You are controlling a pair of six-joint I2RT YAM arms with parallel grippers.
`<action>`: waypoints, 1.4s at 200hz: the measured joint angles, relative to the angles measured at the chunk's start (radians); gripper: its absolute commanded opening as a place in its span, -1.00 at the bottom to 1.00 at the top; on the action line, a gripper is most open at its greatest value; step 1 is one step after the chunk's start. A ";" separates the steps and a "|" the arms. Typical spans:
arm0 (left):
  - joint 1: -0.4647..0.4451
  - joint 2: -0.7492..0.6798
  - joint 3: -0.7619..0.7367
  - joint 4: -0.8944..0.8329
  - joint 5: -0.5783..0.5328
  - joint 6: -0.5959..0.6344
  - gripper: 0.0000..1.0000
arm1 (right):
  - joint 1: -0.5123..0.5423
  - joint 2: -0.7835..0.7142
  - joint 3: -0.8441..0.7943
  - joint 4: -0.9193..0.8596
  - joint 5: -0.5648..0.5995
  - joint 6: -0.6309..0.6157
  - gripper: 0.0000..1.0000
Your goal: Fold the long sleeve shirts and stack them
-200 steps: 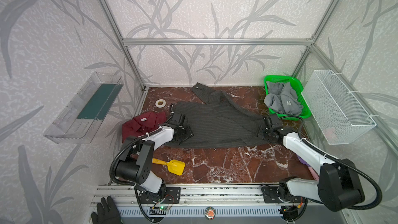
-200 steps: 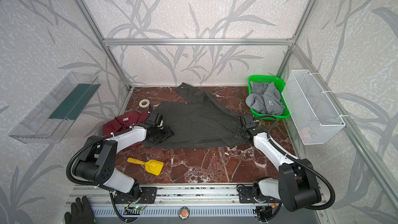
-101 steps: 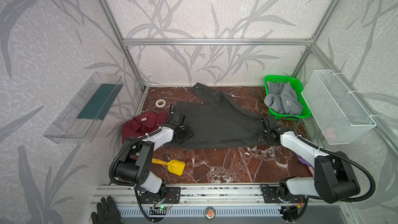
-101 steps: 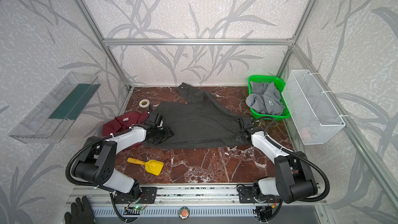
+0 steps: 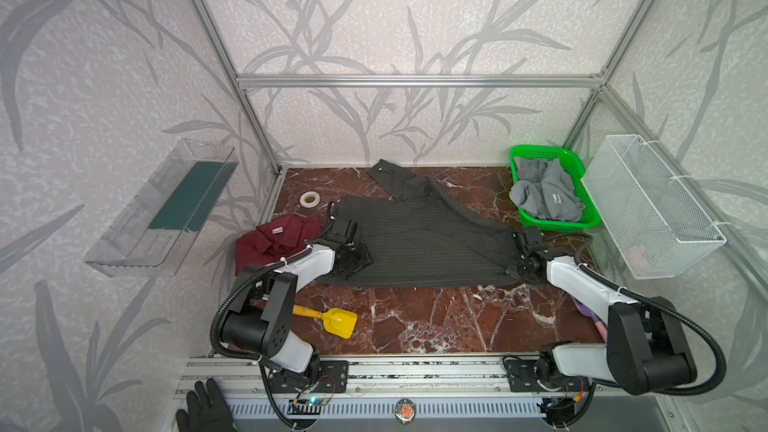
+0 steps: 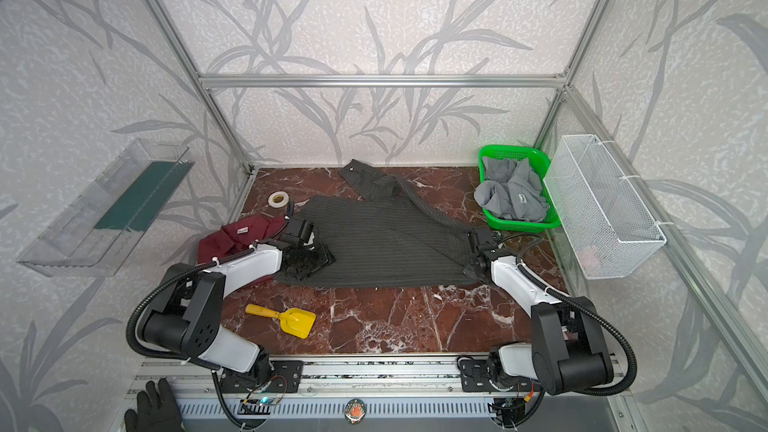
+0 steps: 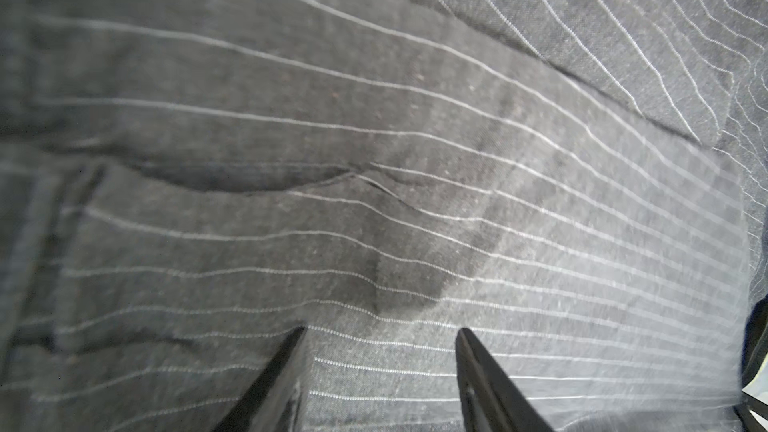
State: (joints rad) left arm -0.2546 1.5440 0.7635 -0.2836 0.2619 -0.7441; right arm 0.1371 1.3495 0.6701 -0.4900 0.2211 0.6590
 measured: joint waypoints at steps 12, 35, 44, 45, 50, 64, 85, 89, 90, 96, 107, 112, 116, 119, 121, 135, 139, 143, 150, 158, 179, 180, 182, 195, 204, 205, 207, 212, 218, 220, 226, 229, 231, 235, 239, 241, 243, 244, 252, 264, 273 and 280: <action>-0.004 0.000 0.000 0.000 0.000 0.002 0.16 | -0.014 0.024 0.003 -0.015 -0.010 0.009 -1.00; -0.007 -0.001 0.000 -0.002 0.001 0.004 0.16 | -0.018 0.074 0.022 -0.049 -0.014 0.018 -0.77; -0.007 -0.002 0.000 -0.003 0.001 0.004 0.16 | -0.018 0.083 0.027 -0.058 -0.013 0.021 -0.61; -0.007 -0.002 0.000 -0.003 0.001 0.004 0.16 | -0.018 0.083 0.029 -0.059 -0.013 0.021 -0.60; -0.007 -0.002 0.000 -0.003 0.001 0.004 0.16 | -0.019 0.083 0.031 -0.066 -0.012 0.023 -0.54; -0.007 -0.002 0.000 -0.004 0.001 0.004 0.15 | -0.022 0.074 0.039 -0.087 -0.008 0.023 -0.37; -0.007 -0.005 0.000 -0.013 0.001 0.004 0.15 | -0.025 0.008 0.050 -0.133 -0.005 0.015 -0.16; -0.007 -0.006 0.000 -0.015 0.002 0.004 0.16 | -0.024 -0.013 0.051 -0.138 -0.007 0.013 -0.14; -0.007 -0.006 0.000 -0.016 0.002 0.003 0.16 | -0.024 -0.021 0.051 -0.139 -0.008 0.012 -0.13; -0.007 -0.007 0.000 -0.019 0.003 0.003 0.15 | -0.024 -0.056 0.054 -0.144 -0.017 0.008 -0.11; -0.007 -0.010 0.000 -0.026 0.009 0.003 0.16 | -0.019 -0.128 0.057 -0.145 -0.041 0.002 -0.10; -0.007 -0.011 0.000 -0.030 0.011 0.003 0.16 | -0.015 -0.152 0.059 -0.145 -0.048 0.002 -0.10; -0.007 -0.013 0.000 -0.035 0.014 0.003 0.16 | -0.009 -0.171 0.063 -0.146 -0.059 0.002 -0.11; -0.007 -0.014 0.000 -0.039 0.017 0.003 0.17 | -0.003 -0.186 0.066 -0.146 -0.070 0.002 -0.11; -0.007 -0.015 0.000 -0.040 0.018 0.003 0.16 | 0.000 -0.192 0.067 -0.145 -0.076 0.002 -0.12; -0.007 -0.023 0.002 -0.067 0.022 0.003 0.17 | 0.042 -0.233 0.072 -0.119 -0.134 0.004 -0.18; -0.007 -0.024 0.003 -0.076 0.023 0.003 0.18 | 0.053 -0.237 0.072 -0.113 -0.148 0.005 -0.18; -0.007 -0.025 0.005 -0.084 0.024 0.003 0.18 | 0.068 -0.239 0.071 -0.100 -0.165 0.007 -0.18; -0.007 -0.026 0.011 -0.100 0.026 0.004 0.18 | 0.093 -0.237 0.069 -0.066 -0.207 0.012 -0.19; -0.005 -0.026 0.019 -0.111 0.028 0.004 0.18 | 0.128 -0.225 0.062 -0.014 -0.261 0.021 -0.21; -0.003 -0.026 0.033 -0.117 0.042 0.002 0.19 | 0.182 -0.134 0.039 0.106 -0.374 0.048 -0.25; -0.003 -0.026 0.033 -0.117 0.042 0.002 0.19 | 0.182 -0.134 0.039 0.106 -0.374 0.048 -0.25; -0.003 -0.026 0.035 -0.117 0.045 0.002 0.19 | 0.185 -0.119 0.037 0.117 -0.383 0.050 -0.26; 0.002 -0.031 0.043 -0.120 0.056 0.000 0.21 | 0.192 -0.046 0.016 0.174 -0.416 0.060 -0.26; 0.006 -0.039 0.053 -0.128 0.060 0.000 0.23 | 0.192 -0.008 -0.002 0.202 -0.420 0.067 -0.26; 0.006 -0.040 0.054 -0.129 0.060 0.000 0.23 | 0.192 -0.005 -0.003 0.203 -0.420 0.067 -0.26; 0.007 -0.042 0.055 -0.131 0.061 0.000 0.24 | 0.192 -0.002 -0.005 0.205 -0.421 0.068 -0.26; 0.010 -0.049 0.064 -0.135 0.061 0.000 0.25 | 0.192 0.013 -0.017 0.216 -0.420 0.071 -0.26; 0.014 -0.058 0.077 -0.143 0.062 0.000 0.26 | 0.192 0.025 -0.029 0.225 -0.420 0.072 -0.26; 0.015 -0.061 0.082 -0.145 0.061 0.001 0.26 | 0.192 0.028 -0.031 0.225 -0.418 0.072 -0.26; 0.020 -0.072 0.101 -0.156 0.061 0.003 0.27 | 0.192 0.036 -0.034 0.224 -0.416 0.072 -0.26; 0.022 -0.077 0.110 -0.161 0.061 0.004 0.28 | 0.192 0.040 -0.035 0.223 -0.414 0.072 -0.25; 0.024 -0.082 0.119 -0.163 0.060 0.005 0.28 | 0.191 0.042 -0.035 0.224 -0.413 0.072 -0.25; 0.027 -0.089 0.133 -0.167 0.060 0.008 0.28 | 0.191 0.045 -0.034 0.224 -0.413 0.071 -0.24; 0.031 -0.097 0.149 -0.171 0.058 0.010 0.29 | 0.191 0.045 -0.033 0.224 -0.413 0.069 -0.23; 0.032 -0.100 0.156 -0.173 0.058 0.011 0.29 | 0.191 0.045 -0.032 0.223 -0.413 0.069 -0.22; 0.034 -0.103 0.162 -0.174 0.057 0.011 0.29 | 0.191 0.045 -0.031 0.220 -0.412 0.067 -0.21; 0.035 -0.105 0.168 -0.175 0.057 0.011 0.29 | 0.191 0.045 -0.029 0.220 -0.412 0.066 -0.21; 0.039 -0.116 0.200 -0.177 0.053 0.016 0.31 | 0.190 0.038 -0.017 0.207 -0.409 0.055 -0.16; 0.042 -0.126 0.244 -0.175 0.045 0.026 0.36 | 0.190 0.018 0.011 0.193 -0.404 0.032 0.01; 0.046 -0.132 0.280 -0.171 0.033 0.034 0.42 | 0.191 -0.006 0.045 0.192 -0.401 0.011 0.16; 0.047 -0.132 0.301 -0.168 0.023 0.039 0.43 | 0.192 -0.019 0.086 0.192 -0.393 -0.011 0.24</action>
State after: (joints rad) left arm -0.2081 1.4120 1.0645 -0.4519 0.2844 -0.7052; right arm 0.3286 1.3300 0.7563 -0.2977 -0.1719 0.6483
